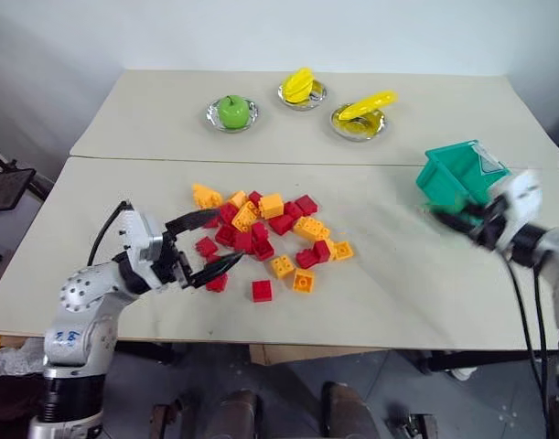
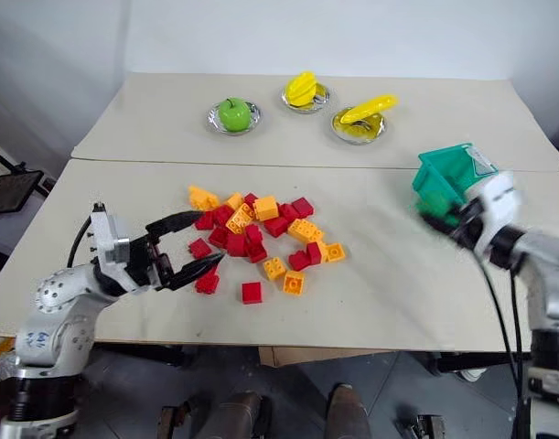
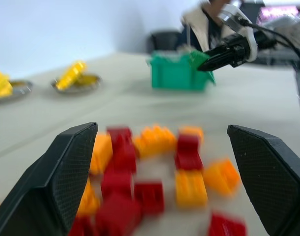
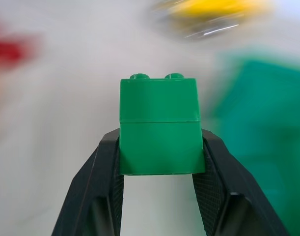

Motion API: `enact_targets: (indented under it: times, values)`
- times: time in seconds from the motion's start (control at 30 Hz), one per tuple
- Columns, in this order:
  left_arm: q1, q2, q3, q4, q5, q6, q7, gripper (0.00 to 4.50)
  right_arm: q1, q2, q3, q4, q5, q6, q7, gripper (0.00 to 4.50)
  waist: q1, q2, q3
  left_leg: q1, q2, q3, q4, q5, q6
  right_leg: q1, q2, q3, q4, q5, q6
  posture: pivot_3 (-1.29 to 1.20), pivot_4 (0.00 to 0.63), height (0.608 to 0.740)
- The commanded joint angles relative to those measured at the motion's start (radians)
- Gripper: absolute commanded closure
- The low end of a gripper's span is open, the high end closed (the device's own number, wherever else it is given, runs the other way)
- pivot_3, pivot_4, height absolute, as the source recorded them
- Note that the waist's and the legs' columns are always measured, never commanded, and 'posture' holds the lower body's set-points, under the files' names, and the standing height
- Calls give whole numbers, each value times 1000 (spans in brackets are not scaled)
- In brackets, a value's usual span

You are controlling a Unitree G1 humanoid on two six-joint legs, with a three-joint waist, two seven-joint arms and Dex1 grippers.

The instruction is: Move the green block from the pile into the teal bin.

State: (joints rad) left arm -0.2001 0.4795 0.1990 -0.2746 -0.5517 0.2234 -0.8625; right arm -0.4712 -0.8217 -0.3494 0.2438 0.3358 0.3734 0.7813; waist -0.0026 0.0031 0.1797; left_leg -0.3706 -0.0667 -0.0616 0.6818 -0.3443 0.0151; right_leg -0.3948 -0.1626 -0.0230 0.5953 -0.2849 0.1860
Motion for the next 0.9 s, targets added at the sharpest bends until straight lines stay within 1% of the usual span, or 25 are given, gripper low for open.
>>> enact_targets:
  times: [0.03,0.13,0.3,0.4,0.57,0.6,0.67,0.73,0.8,0.83,0.9]
  values:
    - [-14,-16,-9,-40,-23,25,48,0,-81,-24,-42,104,-41,-40,-117,3008,-2,0,0,0,0,0,0,0,0,0,1,0,0,0,0,0,150,740]
    - [-18,-22,-26,-45,-24,36,53,0,-148,-32,-21,204,-77,-67,-157,3008,-1,0,0,0,0,2,-1,0,0,-1,1,1,0,0,0,0,150,740]
    - [-22,-21,-35,-42,-23,41,49,0,-248,-8,-6,362,-93,-91,-188,3008,-1,0,0,-1,0,2,0,0,0,-1,1,1,-1,0,0,0,150,740]
    - [-27,-18,-35,-35,-20,38,45,0,-276,-10,10,420,-105,-110,-181,1943,-2,0,0,-1,0,2,0,0,0,-1,1,1,-1,0,0,0,150,740]
    - [-26,-4,-24,-21,-17,28,30,0,-278,-23,6,438,-91,-179,-132,253,-1,0,0,-1,0,2,0,0,0,-1,1,1,-1,0,0,0,150,740]
    - [-24,3,-20,-18,-14,24,24,0,-271,-26,1,430,-81,-199,-107,44,-1,0,0,-1,0,2,0,0,0,-1,1,1,-1,0,0,0,150,740]
    - [-12,36,-4,1,17,-16,0,0,-214,-17,-30,336,1,-260,47,44,-1,0,0,-1,1,2,-1,0,0,-1,1,1,-2,0,0,0,150,740]
    - [9,73,19,28,40,-56,-23,0,-127,-9,-55,213,95,-271,195,44,-1,0,0,-1,1,2,-1,0,0,-1,2,0,-2,0,0,0,150,740]
    - [36,115,51,72,55,-90,-52,0,-12,-1,-68,79,167,-246,285,44,-1,0,0,-1,3,2,-2,0,-1,-1,2,0,-2,0,0,0,150,740]
    - [50,134,63,93,64,-104,-63,0,48,2,-64,24,177,-258,316,44,0,0,0,-1,4,2,-2,0,-1,0,2,0,-3,0,0,0,150,740]
    - [87,167,87,133,76,-137,-91,0,216,-6,-30,-94,161,-313,410,44,3,0,0,-1,6,2,-2,-1,0,0,2,0,-3,0,0,0,150,740]
